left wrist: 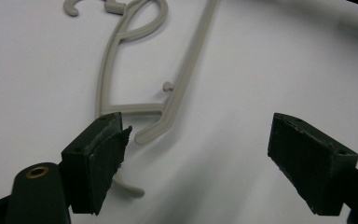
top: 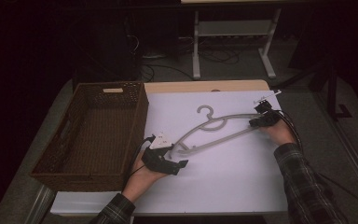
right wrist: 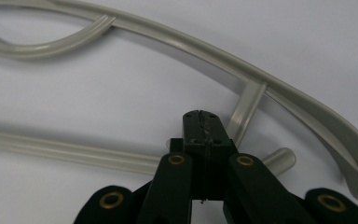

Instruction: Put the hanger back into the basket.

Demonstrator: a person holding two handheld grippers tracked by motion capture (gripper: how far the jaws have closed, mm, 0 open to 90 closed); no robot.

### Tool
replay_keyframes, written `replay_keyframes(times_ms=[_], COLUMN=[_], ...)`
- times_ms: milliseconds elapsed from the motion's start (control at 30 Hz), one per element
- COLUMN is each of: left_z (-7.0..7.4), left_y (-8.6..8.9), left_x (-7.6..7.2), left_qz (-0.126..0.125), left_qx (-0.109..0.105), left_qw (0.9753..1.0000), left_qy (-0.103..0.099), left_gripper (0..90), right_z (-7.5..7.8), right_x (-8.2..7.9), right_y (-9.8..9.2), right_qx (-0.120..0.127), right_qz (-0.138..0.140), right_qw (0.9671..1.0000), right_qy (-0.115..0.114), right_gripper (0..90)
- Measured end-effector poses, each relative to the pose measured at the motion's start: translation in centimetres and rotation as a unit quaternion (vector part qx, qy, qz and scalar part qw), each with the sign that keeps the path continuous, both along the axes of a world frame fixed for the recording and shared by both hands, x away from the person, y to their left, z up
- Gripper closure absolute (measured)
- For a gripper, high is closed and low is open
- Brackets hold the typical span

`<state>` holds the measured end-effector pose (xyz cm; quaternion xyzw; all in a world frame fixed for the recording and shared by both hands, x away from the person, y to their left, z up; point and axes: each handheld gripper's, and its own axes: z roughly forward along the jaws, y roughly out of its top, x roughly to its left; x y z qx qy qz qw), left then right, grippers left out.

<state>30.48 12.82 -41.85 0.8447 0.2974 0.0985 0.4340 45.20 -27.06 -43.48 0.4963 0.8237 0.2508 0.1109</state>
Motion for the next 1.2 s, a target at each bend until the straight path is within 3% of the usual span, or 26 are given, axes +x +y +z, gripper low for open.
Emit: replay_keyframes(times_ms=[267, 633, 767, 1000, 1200], left_z=[0.0, 0.0, 0.0, -0.1, -0.1], left_y=[-0.3, -0.3, -0.2, -0.2, -0.2], left_x=[-0.1, 0.0, 0.1, 0.1, 0.2], left_qz=[-0.006, -0.006, -0.007, -0.008, -0.010], left_qx=[0.006, 0.007, 0.008, 0.011, 0.011], left_qw=[1.0000, 1.0000, 0.9999, 0.9999, 0.9999], left_qy=[0.001, 0.001, 0.003, 0.004, 0.006], left_gripper=[18.4, 18.4, 18.4, 18.4, 18.4], right_z=[0.1, 0.1, -0.1, -0.1, 0.5], right_x=[-3.7, -8.7, -11.1, -13.6, -14.9], right_y=[-0.6, -1.0, -1.4, -1.4, -1.2], right_qx=[0.014, 0.025, 0.048, 0.052, 0.064], right_qz=[0.034, 0.053, 0.057, 0.071, 0.056], right_qw=[0.9993, 0.9983, 0.9972, 0.9961, 0.9959], right_qy=[0.002, -0.004, 0.001, 0.000, -0.030], right_gripper=[90.0, 90.0, 90.0, 90.0, 90.0])
